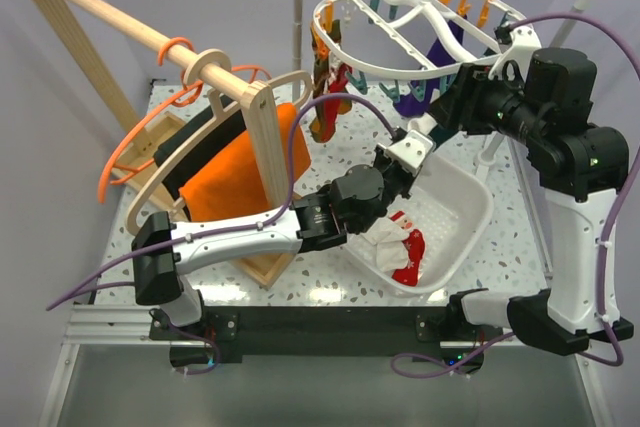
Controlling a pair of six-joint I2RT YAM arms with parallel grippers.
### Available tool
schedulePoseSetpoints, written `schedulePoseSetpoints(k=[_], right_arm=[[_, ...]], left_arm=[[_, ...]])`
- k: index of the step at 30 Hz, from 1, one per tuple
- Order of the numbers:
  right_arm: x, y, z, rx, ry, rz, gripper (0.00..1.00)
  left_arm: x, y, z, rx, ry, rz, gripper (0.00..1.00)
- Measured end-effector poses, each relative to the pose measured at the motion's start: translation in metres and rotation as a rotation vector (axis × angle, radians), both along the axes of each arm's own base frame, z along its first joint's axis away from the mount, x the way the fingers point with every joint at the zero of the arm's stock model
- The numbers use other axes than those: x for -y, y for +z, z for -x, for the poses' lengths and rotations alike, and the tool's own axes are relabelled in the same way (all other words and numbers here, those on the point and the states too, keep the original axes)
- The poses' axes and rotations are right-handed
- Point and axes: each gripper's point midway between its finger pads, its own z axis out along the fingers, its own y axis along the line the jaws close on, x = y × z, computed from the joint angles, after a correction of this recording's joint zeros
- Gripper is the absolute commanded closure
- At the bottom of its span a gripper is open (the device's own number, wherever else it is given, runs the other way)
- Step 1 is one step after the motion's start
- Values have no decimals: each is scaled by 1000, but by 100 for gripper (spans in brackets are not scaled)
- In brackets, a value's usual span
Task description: Remove the socks clipped to the hanger
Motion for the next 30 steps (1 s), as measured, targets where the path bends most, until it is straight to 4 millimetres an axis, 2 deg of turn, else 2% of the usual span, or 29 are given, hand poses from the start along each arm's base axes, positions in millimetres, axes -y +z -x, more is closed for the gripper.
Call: schedulePoseSetpoints(k=[7,12,17,24,30], right_arm=[[1,2,-3,12,1,14,28],[8,12,-11,55,-19,58,27],[14,10,-16,59,-45,89,27],[18,2,-29,39,-75,119,36],[18,1,-39,49,-77,133,43]], left_arm=[[5,-13,6,-38,-39,-16,100],[9,-18,11,-62,-73,-13,100],[10,-16,16,-79,-103,0,100],[5,-3,21,-83,-122,33,100],[5,-8,23,-89,-134,19,100]])
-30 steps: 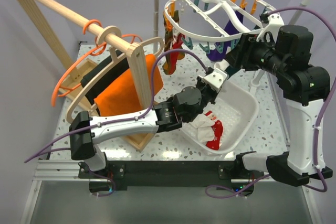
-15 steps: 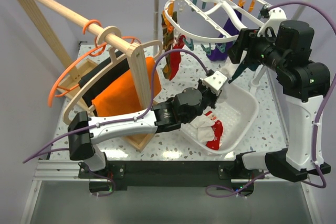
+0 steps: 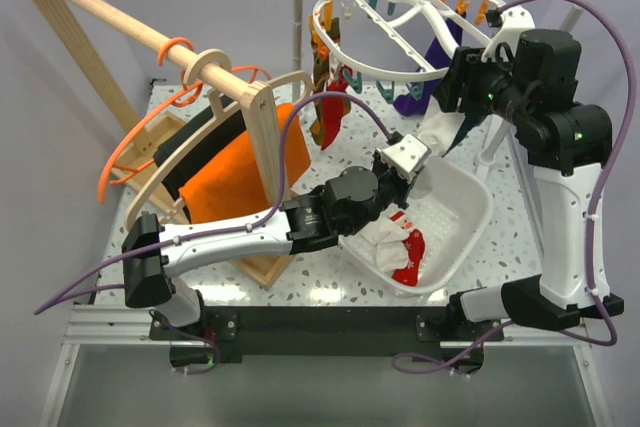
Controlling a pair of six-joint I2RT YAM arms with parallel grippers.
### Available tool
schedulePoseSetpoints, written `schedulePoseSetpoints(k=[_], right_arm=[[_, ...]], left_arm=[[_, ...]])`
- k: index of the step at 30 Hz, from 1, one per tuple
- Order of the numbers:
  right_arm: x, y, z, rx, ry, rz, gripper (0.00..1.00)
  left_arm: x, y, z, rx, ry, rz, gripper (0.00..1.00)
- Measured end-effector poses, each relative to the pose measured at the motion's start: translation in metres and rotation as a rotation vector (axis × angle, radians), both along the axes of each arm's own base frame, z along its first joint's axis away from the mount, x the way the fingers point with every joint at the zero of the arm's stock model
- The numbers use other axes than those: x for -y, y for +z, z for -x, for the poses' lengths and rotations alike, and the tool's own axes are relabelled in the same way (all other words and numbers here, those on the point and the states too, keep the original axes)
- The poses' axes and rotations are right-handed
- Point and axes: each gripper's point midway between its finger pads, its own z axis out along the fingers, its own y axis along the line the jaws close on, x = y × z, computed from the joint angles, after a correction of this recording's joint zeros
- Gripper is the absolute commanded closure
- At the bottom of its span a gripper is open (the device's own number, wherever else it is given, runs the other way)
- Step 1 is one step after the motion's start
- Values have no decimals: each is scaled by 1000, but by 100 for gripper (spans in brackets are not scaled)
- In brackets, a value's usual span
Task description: Remove the socks clipped to the hanger
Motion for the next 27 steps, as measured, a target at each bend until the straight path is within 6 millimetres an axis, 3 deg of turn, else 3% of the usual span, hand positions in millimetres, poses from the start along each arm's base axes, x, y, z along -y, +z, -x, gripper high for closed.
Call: schedulePoseSetpoints(k=[13,27], right_arm=[[-12,0,-15,22,47,-22,46],[-18,-23,-19,-26,66,-30,38]], left_arm=[[-3,-1,3,-2,-11,-5,100],[-16,24,21,-34,-82,90,100]])
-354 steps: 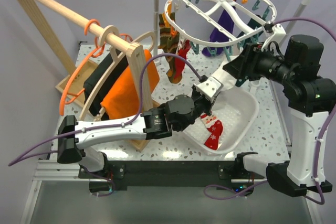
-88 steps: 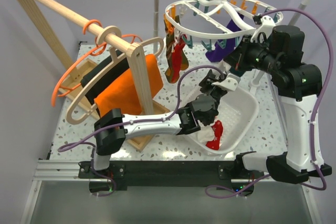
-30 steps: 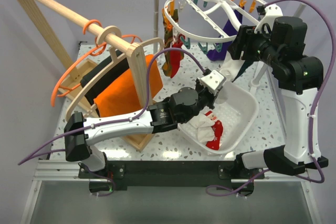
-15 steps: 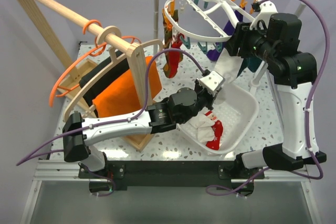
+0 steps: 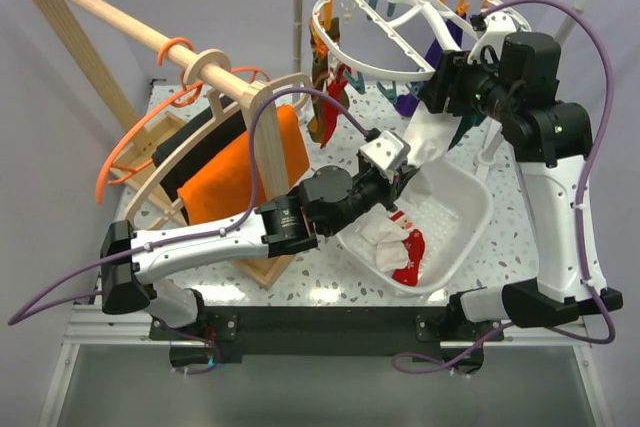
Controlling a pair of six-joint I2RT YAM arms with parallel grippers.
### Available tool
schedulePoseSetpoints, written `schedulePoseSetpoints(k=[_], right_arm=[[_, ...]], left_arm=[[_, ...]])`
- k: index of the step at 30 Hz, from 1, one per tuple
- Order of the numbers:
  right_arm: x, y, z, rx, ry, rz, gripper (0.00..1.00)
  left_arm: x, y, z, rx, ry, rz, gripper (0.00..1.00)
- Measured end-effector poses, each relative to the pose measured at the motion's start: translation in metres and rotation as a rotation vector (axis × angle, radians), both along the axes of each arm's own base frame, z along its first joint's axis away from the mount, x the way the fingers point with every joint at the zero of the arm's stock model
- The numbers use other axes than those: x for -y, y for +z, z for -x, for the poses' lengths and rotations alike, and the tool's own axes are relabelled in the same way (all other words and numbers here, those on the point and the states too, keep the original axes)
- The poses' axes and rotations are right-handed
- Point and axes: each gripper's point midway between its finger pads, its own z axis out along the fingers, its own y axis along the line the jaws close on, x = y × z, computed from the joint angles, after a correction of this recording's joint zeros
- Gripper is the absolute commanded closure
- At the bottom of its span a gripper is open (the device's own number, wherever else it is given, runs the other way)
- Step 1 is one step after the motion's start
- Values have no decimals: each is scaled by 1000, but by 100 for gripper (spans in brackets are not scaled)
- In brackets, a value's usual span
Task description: Remove the socks clipped to the hanger
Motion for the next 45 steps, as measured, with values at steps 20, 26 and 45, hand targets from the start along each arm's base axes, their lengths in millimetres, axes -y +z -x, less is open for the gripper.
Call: schedulePoseSetpoints(k=[20,26,45], right_arm=[[-4,15,2,76,29,-84,50],[-4,17,-1,89,28,-93,59],[-3,18,-3,92,20,-90,100]], left_arm=[[0,6,12,-35,-60,42,100],[0,5,12,-36,-63,40,100],[2,-7,16,-48,-85,1,100]])
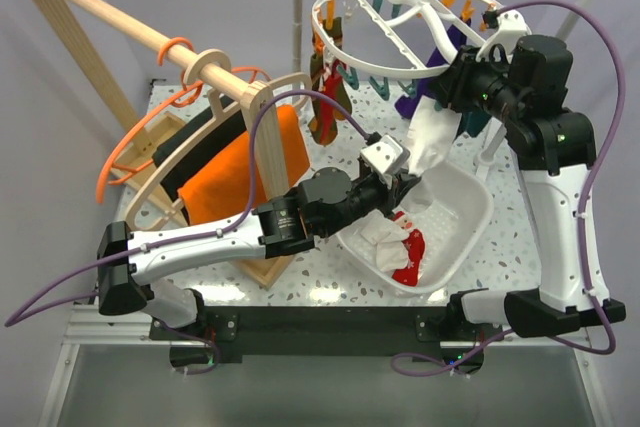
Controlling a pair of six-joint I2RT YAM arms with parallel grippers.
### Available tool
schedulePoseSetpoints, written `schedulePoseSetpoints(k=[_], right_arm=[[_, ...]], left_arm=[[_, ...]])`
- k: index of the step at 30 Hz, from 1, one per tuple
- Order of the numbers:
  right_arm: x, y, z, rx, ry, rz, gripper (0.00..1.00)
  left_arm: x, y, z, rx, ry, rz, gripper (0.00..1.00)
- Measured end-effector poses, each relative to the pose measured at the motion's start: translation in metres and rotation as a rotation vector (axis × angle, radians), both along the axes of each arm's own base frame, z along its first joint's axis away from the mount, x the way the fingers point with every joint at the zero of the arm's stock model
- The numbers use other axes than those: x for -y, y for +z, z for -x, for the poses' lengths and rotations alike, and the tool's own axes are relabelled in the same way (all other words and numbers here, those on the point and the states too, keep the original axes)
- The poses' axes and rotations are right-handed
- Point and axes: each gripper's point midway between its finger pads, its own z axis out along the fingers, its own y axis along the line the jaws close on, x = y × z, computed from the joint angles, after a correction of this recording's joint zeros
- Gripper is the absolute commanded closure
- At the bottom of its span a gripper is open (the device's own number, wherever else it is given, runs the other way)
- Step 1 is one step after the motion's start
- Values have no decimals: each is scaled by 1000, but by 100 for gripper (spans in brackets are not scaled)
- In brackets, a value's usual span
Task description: Remove the socks clipped to the hanger
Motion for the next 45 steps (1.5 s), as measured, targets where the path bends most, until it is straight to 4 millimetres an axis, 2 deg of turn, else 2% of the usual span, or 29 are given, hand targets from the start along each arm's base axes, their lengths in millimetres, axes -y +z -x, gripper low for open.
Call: schedulePoseSetpoints(k=[7,22,25,26,28,29,34,38,42,45], right_arm=[[0,0,-1,-9,-1,2,100],[0,4,5,-21,-1,-7,100],[0,8,6,-13,-1,-10,100],[0,9,7,-11,-1,-11,100],[0,10,7,-10,0,-11,100],[0,9,7,-11,0,-12,100],[-2,8,10,-24,12,-20,100],[-3,8,11,-37,17,-26,100],[-4,9,10,-55,17,-25,100],[-4,8,10,-70,16,-26,100]], left_arm=[[-3,-18,7,-19,-34,-45,100],[-7,-40,26,-43,-130,-93,83],[-5,-47,32,-46,-166,-105,64],[-4,-50,34,-46,-177,-109,43],[-4,-56,36,-48,-193,-122,21],[-4,-59,37,-45,-197,-129,6],[-4,-62,37,-52,-198,-131,5],[-3,-65,32,-55,-168,-141,15],[0,-74,22,-70,-122,-184,15],[-4,-83,19,-83,-94,-216,11]])
